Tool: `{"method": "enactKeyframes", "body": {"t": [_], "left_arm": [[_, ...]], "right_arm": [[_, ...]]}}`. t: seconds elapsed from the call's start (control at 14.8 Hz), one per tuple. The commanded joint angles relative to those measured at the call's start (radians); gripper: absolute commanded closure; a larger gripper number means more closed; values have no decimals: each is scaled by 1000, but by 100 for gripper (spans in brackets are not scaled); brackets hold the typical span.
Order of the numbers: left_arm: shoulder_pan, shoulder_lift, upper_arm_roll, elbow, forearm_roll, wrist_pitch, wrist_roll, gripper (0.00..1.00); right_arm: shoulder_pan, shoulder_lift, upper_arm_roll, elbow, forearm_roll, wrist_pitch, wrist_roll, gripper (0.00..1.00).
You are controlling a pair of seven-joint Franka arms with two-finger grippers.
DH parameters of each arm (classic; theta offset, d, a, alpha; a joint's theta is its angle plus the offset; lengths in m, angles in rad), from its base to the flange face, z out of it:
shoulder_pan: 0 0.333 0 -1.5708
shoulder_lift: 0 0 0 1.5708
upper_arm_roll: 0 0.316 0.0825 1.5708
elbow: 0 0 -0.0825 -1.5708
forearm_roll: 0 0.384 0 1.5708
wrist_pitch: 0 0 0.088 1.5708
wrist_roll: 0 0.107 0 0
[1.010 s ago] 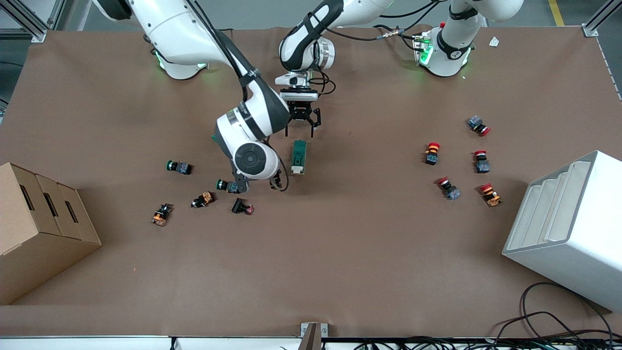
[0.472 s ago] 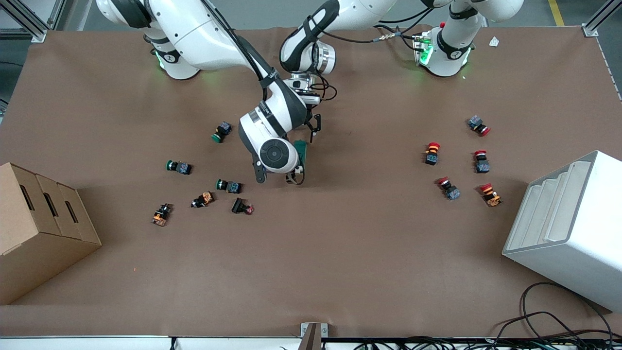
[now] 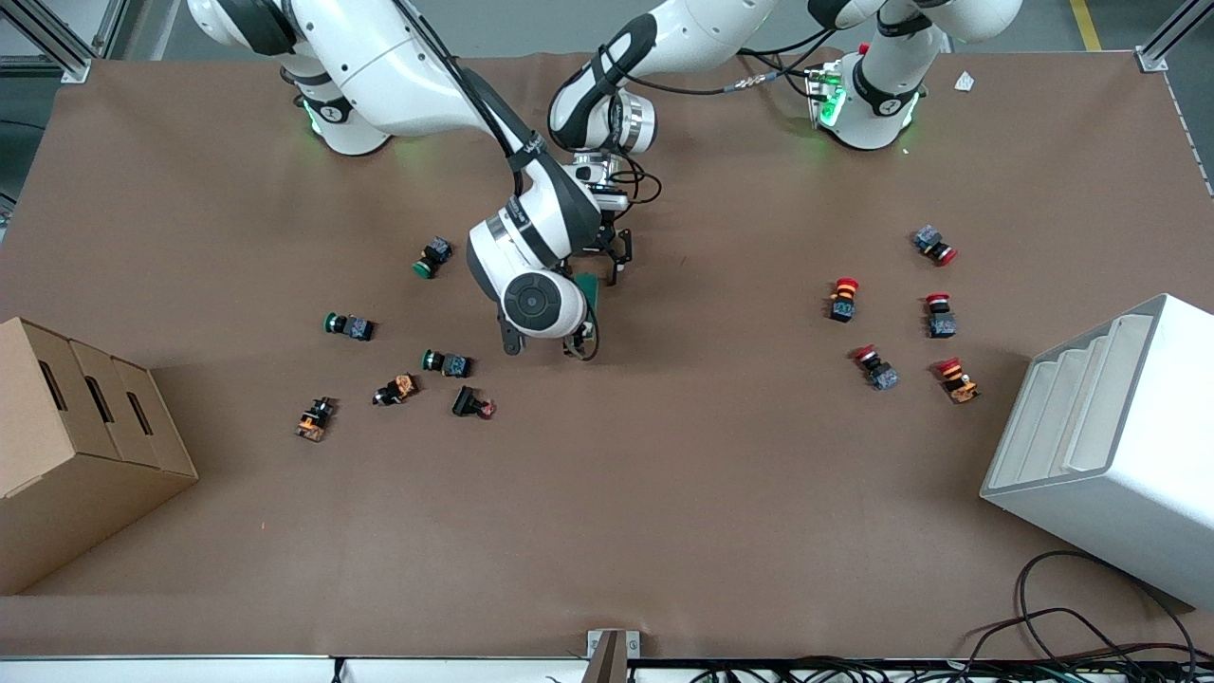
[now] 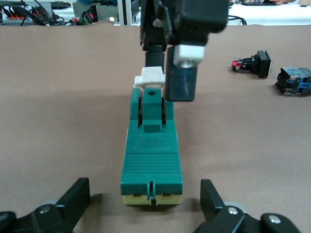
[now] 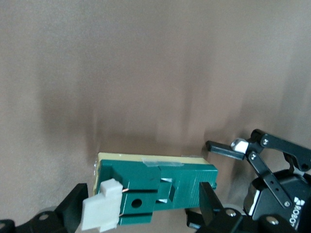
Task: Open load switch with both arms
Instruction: 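Press the white handle down with the right gripper while the left gripper steadies it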
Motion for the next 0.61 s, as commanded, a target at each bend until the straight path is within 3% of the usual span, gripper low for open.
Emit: {"method": "enactKeyframes", "body": {"t": [0.0, 0.54], "left_arm": [[-18, 36, 1, 31, 17, -23, -13, 0], [-29, 46, 0, 34, 14, -25, -15, 0]], "right_arm": [[8, -3, 4, 27, 26, -51, 13, 0], [8, -5, 6, 74, 24, -250, 9, 0]]}}
